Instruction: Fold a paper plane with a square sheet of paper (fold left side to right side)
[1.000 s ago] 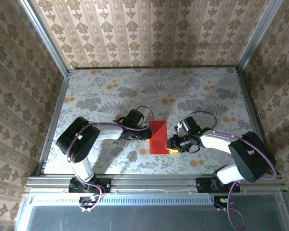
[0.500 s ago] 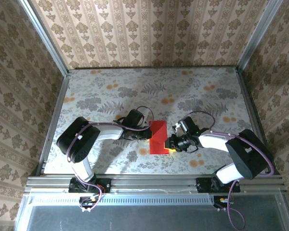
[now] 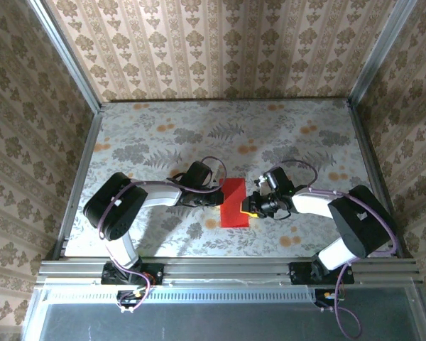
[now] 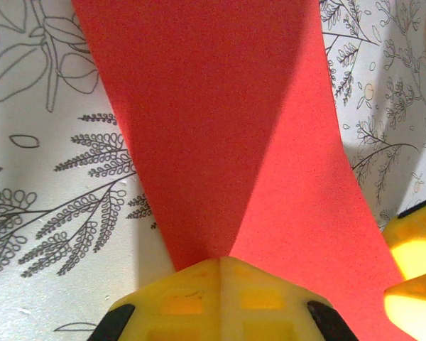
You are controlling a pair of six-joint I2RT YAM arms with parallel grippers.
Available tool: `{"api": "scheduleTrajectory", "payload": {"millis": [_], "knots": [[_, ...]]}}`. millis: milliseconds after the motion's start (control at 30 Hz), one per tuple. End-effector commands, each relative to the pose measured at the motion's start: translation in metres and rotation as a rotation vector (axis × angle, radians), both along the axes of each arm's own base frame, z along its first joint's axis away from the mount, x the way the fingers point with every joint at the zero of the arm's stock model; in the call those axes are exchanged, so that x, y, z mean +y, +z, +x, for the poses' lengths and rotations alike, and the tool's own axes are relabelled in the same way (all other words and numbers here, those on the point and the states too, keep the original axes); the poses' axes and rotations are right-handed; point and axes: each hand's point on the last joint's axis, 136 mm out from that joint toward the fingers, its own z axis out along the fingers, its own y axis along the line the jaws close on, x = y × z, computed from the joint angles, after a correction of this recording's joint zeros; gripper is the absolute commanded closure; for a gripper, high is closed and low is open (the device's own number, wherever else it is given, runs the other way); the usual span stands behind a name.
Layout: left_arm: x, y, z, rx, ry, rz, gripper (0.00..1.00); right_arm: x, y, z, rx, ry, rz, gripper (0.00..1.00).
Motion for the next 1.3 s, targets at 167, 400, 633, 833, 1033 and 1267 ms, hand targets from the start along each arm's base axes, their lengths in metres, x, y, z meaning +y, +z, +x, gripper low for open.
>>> {"api": "scheduleTrajectory", "payload": {"millis": [167, 400, 633, 833, 1033, 1267], "knots": [[0.012, -0.011, -0.012, 0.011, -0.017, 0.055, 1.0, 0.004, 0.009, 0.025, -0.033, 0.002, 0.049, 0.71], [0.01, -0.009, -0.011, 0.009, -0.022, 0.052, 1.0, 0.002, 0.009, 0.036, -0.028, 0.012, 0.046, 0.75], [0.008, -0.007, -0.01, 0.006, -0.026, 0.046, 1.0, 0.0, -0.003, 0.033, 0.014, 0.016, 0.035, 0.9], [0.008, 0.01, -0.003, -0.038, -0.037, 0.026, 0.96, -0.002, 0.002, 0.034, 0.016, 0.002, 0.036, 0.98], [0.009, 0.052, 0.0, -0.194, -0.101, 0.03, 0.78, -0.009, 0.01, 0.037, 0.035, -0.052, 0.048, 1.0], [-0.002, 0.075, -0.037, -0.358, -0.25, 0.04, 0.56, -0.013, 0.018, 0.044, 0.042, -0.099, 0.053, 1.0]]}}
